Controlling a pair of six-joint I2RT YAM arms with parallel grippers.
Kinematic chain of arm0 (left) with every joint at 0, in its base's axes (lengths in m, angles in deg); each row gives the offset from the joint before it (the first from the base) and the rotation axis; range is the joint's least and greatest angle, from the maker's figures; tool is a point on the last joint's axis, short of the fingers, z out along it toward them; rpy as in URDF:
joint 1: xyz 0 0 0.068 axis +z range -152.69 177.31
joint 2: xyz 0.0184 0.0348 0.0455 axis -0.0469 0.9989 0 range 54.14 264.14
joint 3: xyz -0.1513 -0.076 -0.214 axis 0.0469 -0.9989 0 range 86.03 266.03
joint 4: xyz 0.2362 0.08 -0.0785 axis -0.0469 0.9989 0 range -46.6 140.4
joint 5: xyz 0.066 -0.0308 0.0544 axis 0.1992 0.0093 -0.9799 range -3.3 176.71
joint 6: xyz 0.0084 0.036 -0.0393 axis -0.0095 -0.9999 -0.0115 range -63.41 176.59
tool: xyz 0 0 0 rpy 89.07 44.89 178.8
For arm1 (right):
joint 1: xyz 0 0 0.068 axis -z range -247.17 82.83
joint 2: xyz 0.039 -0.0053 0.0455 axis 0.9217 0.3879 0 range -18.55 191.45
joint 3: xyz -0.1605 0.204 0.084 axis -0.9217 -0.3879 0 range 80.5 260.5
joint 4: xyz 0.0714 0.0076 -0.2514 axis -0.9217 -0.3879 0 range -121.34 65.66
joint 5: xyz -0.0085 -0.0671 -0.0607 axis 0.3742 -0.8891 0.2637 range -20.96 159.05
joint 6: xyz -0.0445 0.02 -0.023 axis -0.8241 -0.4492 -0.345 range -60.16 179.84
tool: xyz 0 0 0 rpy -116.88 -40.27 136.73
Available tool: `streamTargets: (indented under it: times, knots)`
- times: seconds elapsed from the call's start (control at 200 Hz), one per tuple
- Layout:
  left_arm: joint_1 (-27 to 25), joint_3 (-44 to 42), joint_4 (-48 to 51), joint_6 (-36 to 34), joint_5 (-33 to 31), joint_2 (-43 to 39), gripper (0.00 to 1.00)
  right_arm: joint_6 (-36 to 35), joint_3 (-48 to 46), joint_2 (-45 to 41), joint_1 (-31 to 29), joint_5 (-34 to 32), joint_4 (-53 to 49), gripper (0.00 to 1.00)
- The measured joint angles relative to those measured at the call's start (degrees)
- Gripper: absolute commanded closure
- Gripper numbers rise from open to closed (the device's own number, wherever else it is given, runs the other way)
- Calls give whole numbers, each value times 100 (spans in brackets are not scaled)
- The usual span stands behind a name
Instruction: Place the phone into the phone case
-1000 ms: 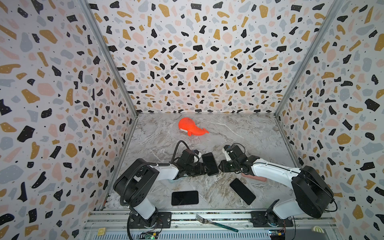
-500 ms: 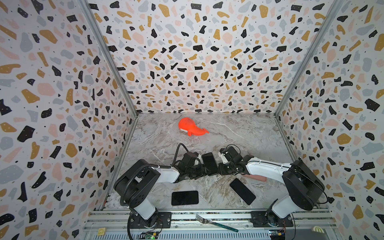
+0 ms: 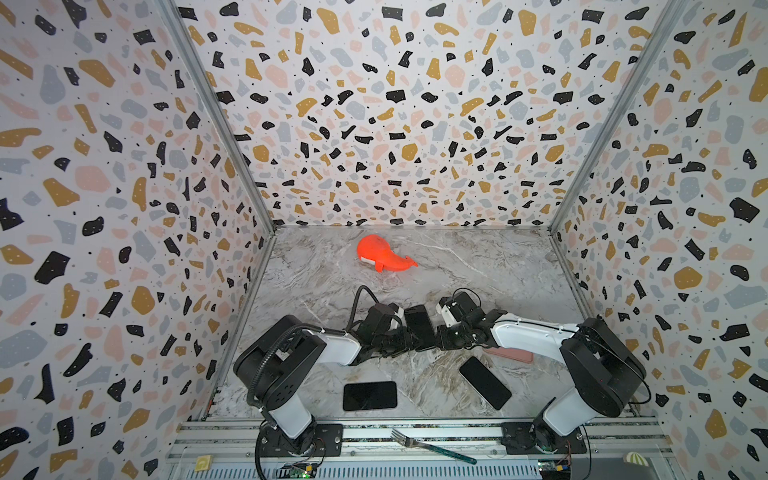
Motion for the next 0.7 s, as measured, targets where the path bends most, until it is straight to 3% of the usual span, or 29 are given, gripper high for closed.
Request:
streamTargets:
  times: [0.701]
  knots:
    - [105,42,-411,-15,-42,227,52,391,-380,79,151,350,684,94]
